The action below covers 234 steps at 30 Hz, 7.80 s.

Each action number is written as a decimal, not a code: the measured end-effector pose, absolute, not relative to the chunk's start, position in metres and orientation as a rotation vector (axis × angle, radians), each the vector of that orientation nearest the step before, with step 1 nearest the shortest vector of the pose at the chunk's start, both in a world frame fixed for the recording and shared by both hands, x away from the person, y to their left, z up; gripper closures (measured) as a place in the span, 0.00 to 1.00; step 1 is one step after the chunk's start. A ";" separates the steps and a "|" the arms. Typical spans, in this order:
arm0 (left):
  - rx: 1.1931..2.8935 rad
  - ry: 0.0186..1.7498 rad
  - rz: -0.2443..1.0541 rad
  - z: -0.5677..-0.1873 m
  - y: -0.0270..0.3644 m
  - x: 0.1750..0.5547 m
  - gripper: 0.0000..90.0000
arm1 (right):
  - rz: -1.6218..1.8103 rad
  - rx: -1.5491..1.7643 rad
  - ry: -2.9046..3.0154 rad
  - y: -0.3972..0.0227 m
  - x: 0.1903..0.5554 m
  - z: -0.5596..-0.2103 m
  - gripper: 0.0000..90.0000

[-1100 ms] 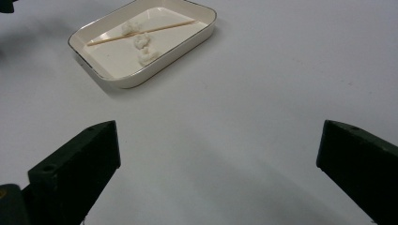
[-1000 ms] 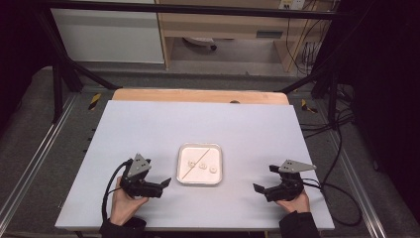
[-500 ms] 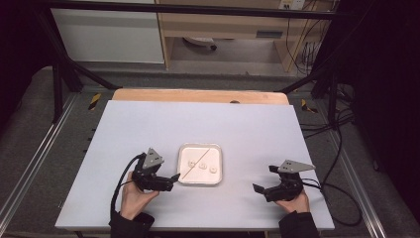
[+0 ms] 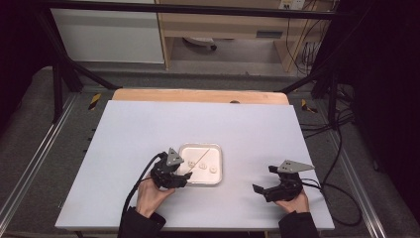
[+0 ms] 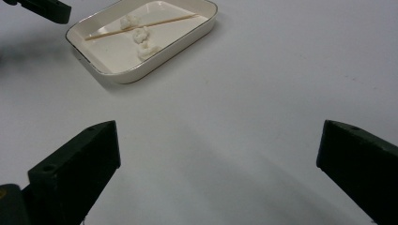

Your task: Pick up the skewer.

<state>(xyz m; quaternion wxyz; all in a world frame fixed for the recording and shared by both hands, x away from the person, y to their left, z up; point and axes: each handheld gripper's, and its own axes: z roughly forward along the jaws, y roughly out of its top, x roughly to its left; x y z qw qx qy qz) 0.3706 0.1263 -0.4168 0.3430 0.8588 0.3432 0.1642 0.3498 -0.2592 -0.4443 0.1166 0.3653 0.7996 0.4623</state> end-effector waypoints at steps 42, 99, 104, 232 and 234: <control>2.316 0.969 0.433 -0.438 0.103 0.382 0.98 | 1.354 1.064 2.354 -0.258 0.350 -0.445 0.01; 2.261 0.617 0.297 -0.404 0.073 0.349 0.98 | 1.025 0.627 2.444 -0.205 0.343 -0.424 0.02; 2.290 0.574 0.289 -0.401 0.064 0.348 0.98 | 0.961 0.542 2.465 -0.196 0.342 -0.424 0.04; 2.438 0.585 0.290 -0.408 0.062 0.333 0.98 | 0.992 0.580 2.425 -0.201 0.348 -0.404 0.24; 2.402 0.609 0.276 -0.408 0.068 0.332 0.98 | 1.014 0.623 2.418 -0.202 0.348 -0.404 0.21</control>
